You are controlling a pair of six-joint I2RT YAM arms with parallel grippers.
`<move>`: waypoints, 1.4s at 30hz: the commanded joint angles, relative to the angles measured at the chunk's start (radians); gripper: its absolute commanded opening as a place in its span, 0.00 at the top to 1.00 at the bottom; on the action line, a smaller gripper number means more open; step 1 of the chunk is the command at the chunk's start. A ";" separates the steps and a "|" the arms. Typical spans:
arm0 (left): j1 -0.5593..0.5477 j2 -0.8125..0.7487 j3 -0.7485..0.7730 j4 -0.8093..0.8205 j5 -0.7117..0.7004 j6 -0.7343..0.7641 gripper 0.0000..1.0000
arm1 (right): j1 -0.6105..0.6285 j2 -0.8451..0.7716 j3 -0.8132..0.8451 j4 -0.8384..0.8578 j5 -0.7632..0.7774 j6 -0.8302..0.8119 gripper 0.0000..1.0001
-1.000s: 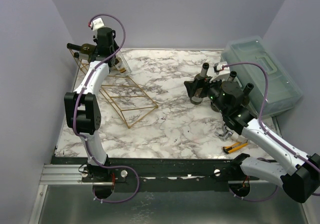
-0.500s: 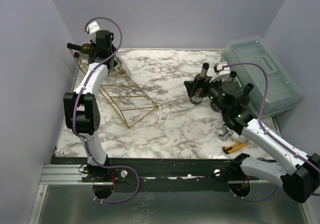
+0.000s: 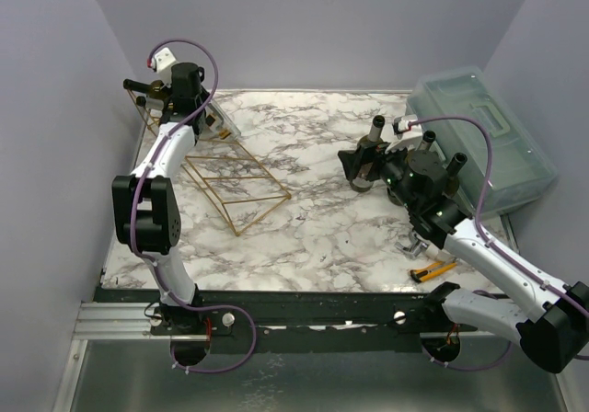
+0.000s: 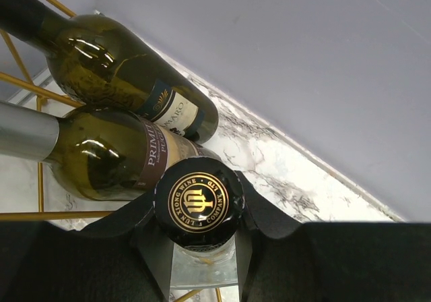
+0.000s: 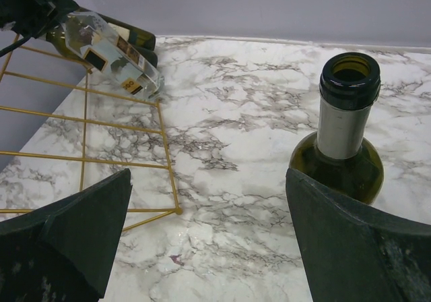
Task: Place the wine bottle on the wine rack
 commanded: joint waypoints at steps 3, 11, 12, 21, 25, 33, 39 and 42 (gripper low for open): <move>-0.001 -0.044 -0.052 0.010 0.024 0.016 0.77 | 0.008 -0.012 -0.010 0.022 -0.023 0.010 0.00; -0.001 -0.055 -0.081 -0.030 0.005 0.016 0.64 | 0.011 -0.014 -0.012 0.022 -0.024 0.013 0.00; -0.001 -0.058 -0.088 -0.033 0.006 0.010 0.63 | 0.012 -0.016 -0.011 0.023 -0.024 0.013 0.00; -0.001 -0.089 -0.144 -0.048 -0.026 0.002 0.50 | 0.022 -0.023 -0.019 0.027 -0.021 0.012 0.00; -0.001 -0.094 -0.136 -0.078 -0.035 0.014 0.42 | 0.023 -0.028 -0.025 0.028 -0.024 0.013 0.00; 0.000 -0.116 -0.109 -0.152 -0.077 0.088 0.19 | 0.026 -0.035 -0.026 0.031 -0.029 0.016 0.00; 0.001 -0.142 -0.093 -0.197 -0.126 0.159 0.11 | 0.031 -0.039 -0.025 0.031 -0.035 0.018 0.00; 0.001 -0.154 -0.082 -0.206 -0.152 0.209 0.09 | 0.032 -0.040 -0.023 0.031 -0.039 0.021 0.00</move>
